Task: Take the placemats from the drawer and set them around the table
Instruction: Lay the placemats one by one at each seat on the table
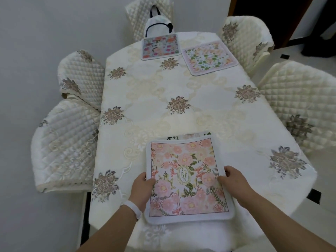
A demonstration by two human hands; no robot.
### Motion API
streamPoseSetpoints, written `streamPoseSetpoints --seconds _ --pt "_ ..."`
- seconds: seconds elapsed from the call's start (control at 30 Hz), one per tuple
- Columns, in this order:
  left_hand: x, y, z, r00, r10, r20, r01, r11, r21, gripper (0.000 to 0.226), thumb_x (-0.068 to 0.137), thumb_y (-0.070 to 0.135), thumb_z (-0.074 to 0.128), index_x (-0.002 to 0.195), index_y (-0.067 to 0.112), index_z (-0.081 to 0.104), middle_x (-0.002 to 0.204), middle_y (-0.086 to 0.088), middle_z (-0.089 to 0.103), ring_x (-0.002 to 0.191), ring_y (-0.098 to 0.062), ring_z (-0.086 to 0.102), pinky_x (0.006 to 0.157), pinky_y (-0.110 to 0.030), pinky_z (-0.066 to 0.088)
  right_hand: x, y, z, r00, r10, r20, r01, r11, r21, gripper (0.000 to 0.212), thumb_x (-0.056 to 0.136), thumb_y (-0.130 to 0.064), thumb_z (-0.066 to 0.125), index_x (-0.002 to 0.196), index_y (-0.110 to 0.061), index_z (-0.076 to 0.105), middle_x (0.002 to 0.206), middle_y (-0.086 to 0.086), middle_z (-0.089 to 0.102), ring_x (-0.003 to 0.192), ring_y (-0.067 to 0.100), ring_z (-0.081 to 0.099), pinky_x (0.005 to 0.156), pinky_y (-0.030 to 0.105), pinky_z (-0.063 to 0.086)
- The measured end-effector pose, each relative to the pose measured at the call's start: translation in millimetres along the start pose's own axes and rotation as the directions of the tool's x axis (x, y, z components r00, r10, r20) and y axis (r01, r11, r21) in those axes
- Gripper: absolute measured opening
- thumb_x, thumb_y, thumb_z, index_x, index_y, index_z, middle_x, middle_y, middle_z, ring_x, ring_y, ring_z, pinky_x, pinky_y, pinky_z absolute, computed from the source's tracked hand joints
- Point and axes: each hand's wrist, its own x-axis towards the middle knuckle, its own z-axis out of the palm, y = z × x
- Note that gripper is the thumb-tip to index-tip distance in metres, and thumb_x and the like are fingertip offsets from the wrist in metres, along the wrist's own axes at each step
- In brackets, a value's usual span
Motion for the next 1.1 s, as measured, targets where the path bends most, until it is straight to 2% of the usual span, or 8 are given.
streamPoseSetpoints --seconds 0.1,0.27,0.37,0.53,0.73,0.9,1.0,1.1 --pt "-12 -10 -7 0.997 -0.01 -0.075 0.005 0.997 -0.071 0.017 0.093 0.005 0.056 0.092 0.017 0.068 0.093 -0.011 0.072 0.073 -0.022 0.063 0.057 -0.026 0.053 3 -8 4 0.997 -0.046 0.057 0.048 0.998 -0.028 0.018 0.089 -0.015 0.059 0.1 -0.029 0.059 0.092 -0.009 0.068 0.077 0.011 0.067 0.054 0.023 0.049" --pt "-39 -33 -30 0.978 -0.044 -0.204 0.005 0.982 -0.19 0.011 0.094 0.005 0.059 0.098 0.009 0.069 0.1 -0.027 0.07 0.077 -0.028 0.064 0.065 -0.039 0.056 6 -29 25 0.971 -0.146 0.188 0.17 0.979 -0.117 0.021 0.088 -0.015 0.059 0.104 -0.029 0.061 0.094 -0.012 0.068 0.077 0.007 0.066 0.053 0.019 0.046" --pt "-59 -44 -51 0.962 -0.07 -0.264 -0.001 0.965 -0.263 0.014 0.095 0.007 0.059 0.104 0.011 0.069 0.096 -0.017 0.074 0.085 -0.037 0.072 0.071 -0.049 0.062 -1 -45 48 0.947 -0.205 0.248 0.249 0.955 -0.159 0.02 0.088 -0.015 0.059 0.103 -0.028 0.06 0.09 -0.01 0.068 0.073 0.008 0.066 0.051 0.019 0.045" --pt "-85 -76 -95 0.943 -0.12 -0.309 -0.012 0.92 -0.392 0.016 0.095 0.007 0.057 0.107 0.01 0.067 0.097 -0.014 0.077 0.084 -0.034 0.075 0.072 -0.05 0.062 -21 -61 95 0.902 -0.286 0.323 0.359 0.913 -0.193 0.016 0.089 -0.015 0.058 0.097 -0.029 0.057 0.088 -0.004 0.066 0.075 0.015 0.064 0.053 0.026 0.045" --pt "-100 -117 -153 0.95 -0.073 -0.303 -0.058 0.913 -0.403 0.02 0.096 0.011 0.059 0.108 0.024 0.068 0.094 -0.002 0.079 0.083 -0.027 0.076 0.063 -0.038 0.061 -61 -72 153 0.867 -0.335 0.37 0.434 0.871 -0.229 0.017 0.09 -0.015 0.056 0.097 -0.031 0.055 0.09 -0.007 0.064 0.078 0.011 0.061 0.056 0.025 0.043" --pt "-112 -158 -221 0.952 -0.015 -0.305 -0.117 0.904 -0.411 0.019 0.097 0.01 0.061 0.112 0.018 0.069 0.101 0.0 0.077 0.086 -0.015 0.075 0.065 -0.026 0.059 -109 -91 212 0.852 -0.386 0.354 0.479 0.848 -0.228 0.014 0.09 -0.014 0.055 0.096 -0.026 0.058 0.089 -0.001 0.066 0.076 0.018 0.065 0.05 0.025 0.048" --pt "-121 -182 -271 0.954 -0.005 -0.298 -0.141 0.874 -0.465 0.019 0.097 0.007 0.059 0.113 0.012 0.068 0.104 -0.009 0.077 0.091 -0.029 0.074 0.077 -0.046 0.061 -142 -103 261 0.852 -0.4 0.337 0.488 0.84 -0.236 0.014 0.091 -0.015 0.056 0.099 -0.025 0.059 0.088 -0.001 0.067 0.074 0.017 0.065 0.053 0.027 0.049" --pt "-125 -205 -322 0.951 0.018 -0.308 -0.173 0.859 -0.483 0.017 0.097 0.008 0.06 0.111 0.011 0.068 0.102 -0.01 0.077 0.09 -0.033 0.074 0.08 -0.052 0.06 -172 -116 311 0.851 -0.411 0.326 0.494 0.837 -0.235 0.017 0.091 -0.015 0.055 0.103 -0.026 0.058 0.09 -0.006 0.066 0.077 0.013 0.064 0.055 0.026 0.047"
